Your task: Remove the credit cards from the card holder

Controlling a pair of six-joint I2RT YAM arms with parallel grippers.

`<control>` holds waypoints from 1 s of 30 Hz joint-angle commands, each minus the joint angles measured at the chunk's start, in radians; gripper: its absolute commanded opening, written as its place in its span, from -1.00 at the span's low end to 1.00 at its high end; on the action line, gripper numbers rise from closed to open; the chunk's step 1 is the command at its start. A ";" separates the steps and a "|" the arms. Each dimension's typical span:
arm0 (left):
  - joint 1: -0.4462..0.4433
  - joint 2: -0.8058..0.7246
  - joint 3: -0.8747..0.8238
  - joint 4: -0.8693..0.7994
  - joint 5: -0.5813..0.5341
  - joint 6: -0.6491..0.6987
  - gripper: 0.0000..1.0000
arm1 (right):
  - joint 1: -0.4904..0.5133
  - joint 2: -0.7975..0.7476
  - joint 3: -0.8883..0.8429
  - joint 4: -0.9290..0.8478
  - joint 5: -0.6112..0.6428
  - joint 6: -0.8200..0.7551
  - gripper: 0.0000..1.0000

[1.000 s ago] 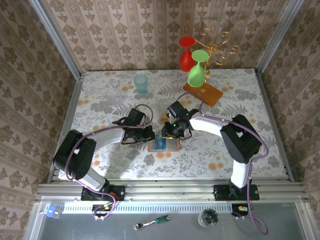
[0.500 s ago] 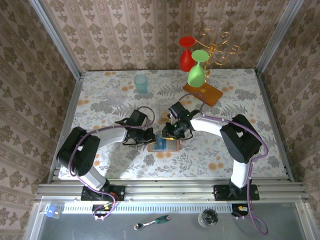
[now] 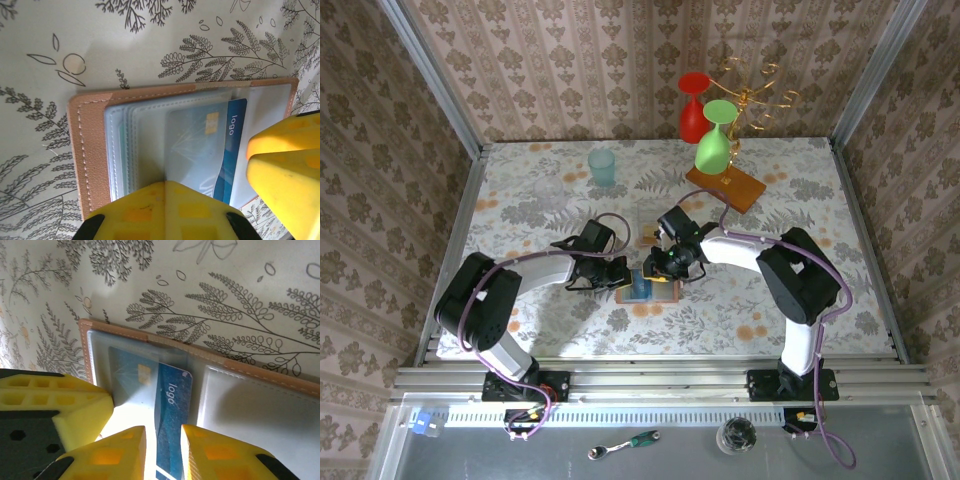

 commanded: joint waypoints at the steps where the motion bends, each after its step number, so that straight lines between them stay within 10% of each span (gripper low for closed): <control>1: -0.002 0.019 0.009 -0.050 -0.022 0.023 -1.00 | -0.007 0.020 -0.018 0.020 -0.033 0.022 -0.46; 30: -0.002 0.021 0.004 -0.048 -0.020 0.020 -1.00 | -0.022 -0.016 -0.115 0.164 -0.118 0.112 -0.61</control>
